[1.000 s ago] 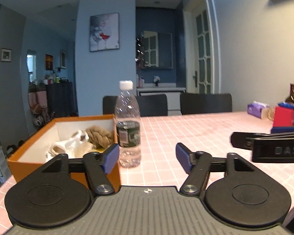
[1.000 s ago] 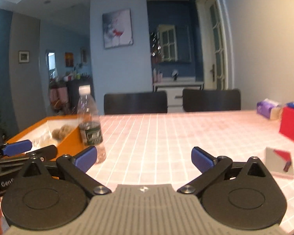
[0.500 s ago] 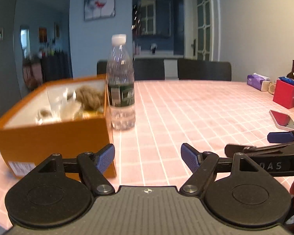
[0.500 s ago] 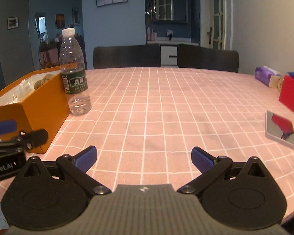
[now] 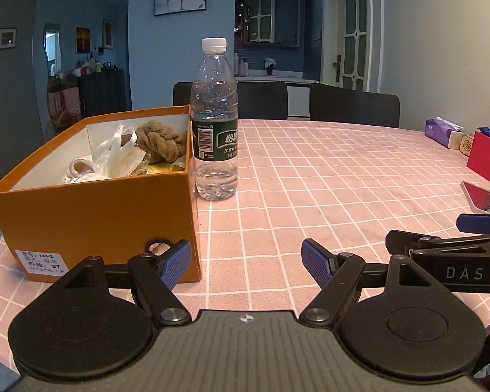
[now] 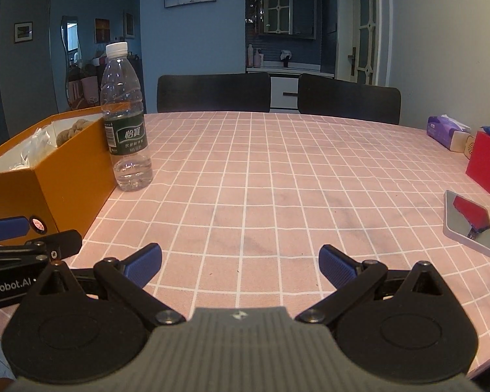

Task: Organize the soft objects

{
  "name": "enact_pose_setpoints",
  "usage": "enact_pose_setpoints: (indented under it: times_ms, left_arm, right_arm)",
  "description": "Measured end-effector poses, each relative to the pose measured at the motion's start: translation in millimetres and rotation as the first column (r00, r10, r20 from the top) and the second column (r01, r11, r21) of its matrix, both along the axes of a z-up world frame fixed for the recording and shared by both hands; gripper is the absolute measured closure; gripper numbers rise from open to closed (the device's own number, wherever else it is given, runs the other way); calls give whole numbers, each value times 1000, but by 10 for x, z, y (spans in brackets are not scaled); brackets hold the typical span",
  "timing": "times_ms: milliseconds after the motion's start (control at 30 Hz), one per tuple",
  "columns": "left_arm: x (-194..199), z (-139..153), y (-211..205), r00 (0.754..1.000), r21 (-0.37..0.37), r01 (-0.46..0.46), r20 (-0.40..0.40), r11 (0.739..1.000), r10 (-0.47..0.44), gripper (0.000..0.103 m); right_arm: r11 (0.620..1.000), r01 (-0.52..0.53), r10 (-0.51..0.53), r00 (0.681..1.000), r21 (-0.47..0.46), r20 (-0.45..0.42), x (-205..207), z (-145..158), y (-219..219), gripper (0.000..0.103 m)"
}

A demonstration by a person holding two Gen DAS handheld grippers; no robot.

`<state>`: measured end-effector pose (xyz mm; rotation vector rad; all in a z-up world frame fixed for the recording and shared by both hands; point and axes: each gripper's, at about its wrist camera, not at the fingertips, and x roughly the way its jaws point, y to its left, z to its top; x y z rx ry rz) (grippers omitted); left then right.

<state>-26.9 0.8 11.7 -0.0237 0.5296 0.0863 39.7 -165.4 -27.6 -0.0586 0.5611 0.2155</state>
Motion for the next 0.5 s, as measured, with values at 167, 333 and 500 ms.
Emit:
enact_pose_setpoints:
  times_ms: [167, 333, 500]
  left_arm:
    - [16, 5, -21, 1000, 11, -2, 6, 1000, 2, 13]
    - [22, 8, -15, 1000, 13, -11, 9, 1000, 11, 13]
    - [28, 5, -11, 1000, 12, -12, 6, 1000, 12, 13]
  right_arm:
    - [1000, 4, -4, 1000, -4, 3, -5, 7, -13, 3]
    - [1000, 8, -8, 1000, -6, 6, -8, 10, -24, 3]
    - [1000, 9, -9, 1000, -8, 10, -14, 11, -33, 3]
